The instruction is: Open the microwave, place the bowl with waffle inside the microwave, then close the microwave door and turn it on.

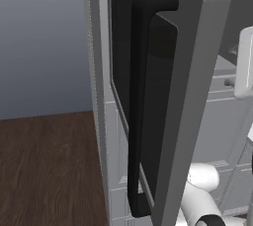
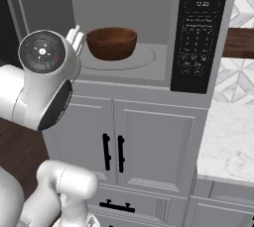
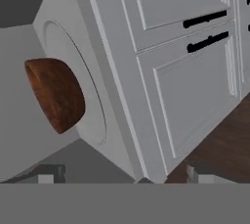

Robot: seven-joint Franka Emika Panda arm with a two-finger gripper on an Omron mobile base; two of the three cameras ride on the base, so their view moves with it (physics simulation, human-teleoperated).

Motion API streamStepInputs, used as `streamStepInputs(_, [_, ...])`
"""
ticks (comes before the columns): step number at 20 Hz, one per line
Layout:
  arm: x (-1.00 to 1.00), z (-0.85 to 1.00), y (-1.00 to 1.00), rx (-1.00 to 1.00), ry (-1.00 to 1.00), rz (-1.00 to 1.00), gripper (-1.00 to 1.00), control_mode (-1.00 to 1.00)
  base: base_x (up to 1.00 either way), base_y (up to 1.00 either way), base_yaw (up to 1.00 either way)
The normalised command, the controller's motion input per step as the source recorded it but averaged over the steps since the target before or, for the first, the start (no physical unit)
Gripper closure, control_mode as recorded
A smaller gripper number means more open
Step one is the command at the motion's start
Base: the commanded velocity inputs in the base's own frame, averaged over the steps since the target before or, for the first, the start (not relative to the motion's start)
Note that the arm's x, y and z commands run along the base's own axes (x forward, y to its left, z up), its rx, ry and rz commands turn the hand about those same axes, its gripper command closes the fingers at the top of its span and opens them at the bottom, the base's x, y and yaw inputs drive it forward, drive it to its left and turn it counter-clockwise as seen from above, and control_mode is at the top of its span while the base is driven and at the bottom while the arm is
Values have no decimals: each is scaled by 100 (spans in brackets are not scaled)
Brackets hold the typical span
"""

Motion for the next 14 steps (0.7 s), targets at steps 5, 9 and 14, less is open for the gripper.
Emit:
streamStepInputs(5, [-41,-8,5,0,1,6,-100,-100,0,0,0])
streamStepInputs(9, [-45,-1,2,0,-1,8,-100,-100,0,0,0])
streamStepInputs(14, [-51,0,0,0,-1,7,-100,-100,0,0,0])
